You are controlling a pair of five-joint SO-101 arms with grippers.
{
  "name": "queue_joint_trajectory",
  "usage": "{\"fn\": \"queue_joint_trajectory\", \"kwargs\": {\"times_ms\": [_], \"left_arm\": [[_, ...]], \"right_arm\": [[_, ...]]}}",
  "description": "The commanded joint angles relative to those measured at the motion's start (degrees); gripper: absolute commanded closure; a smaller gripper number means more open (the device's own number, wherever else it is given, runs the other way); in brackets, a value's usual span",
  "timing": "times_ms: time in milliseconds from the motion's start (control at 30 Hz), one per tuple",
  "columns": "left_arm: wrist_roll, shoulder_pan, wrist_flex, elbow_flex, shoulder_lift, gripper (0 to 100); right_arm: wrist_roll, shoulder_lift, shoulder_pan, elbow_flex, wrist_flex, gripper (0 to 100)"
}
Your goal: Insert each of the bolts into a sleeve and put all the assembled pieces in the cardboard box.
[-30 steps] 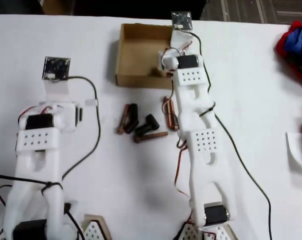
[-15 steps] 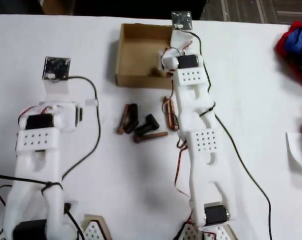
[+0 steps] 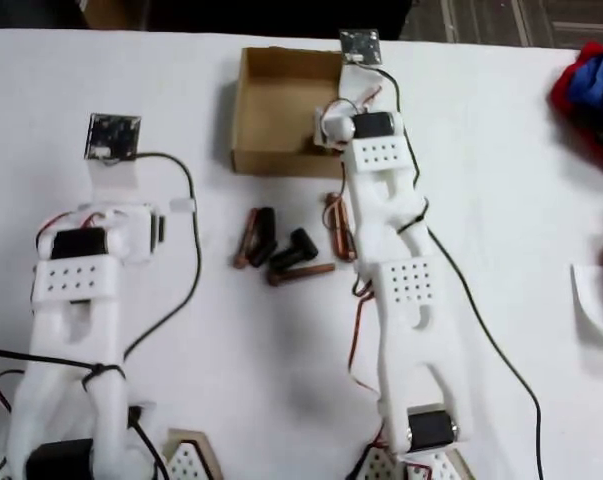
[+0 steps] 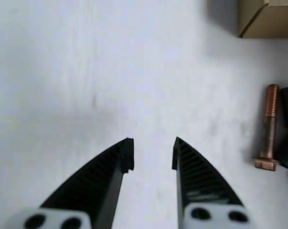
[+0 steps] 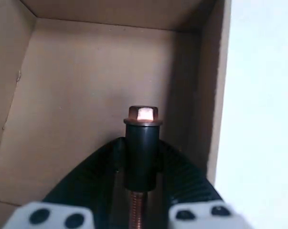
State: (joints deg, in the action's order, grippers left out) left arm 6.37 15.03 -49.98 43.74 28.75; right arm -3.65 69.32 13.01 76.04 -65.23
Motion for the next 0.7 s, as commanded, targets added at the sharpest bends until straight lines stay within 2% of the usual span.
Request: {"fn": "queue_joint_trajectory", "kwargs": {"times_ms": [0, 133, 333, 667], "left_arm": [[0.26, 0.44, 0.44, -0.13, 2.11, 85], [0.26, 0.44, 0.44, -0.13, 2.11, 85], [0.26, 0.44, 0.44, -0.13, 2.11, 85], [0.26, 0.53, 0.44, -0.13, 2.11, 85]], "right_arm": [[-0.26, -1.71, -0.75, 1.05, 1.45, 97.8], [-0.09, -1.71, -0.84, 1.05, 1.45, 95.8], [-0.09, -2.15, -0.92, 1.58, 1.19, 78.4], [-0.09, -2.15, -1.27, 16.7, -6.9, 86.3]]}}
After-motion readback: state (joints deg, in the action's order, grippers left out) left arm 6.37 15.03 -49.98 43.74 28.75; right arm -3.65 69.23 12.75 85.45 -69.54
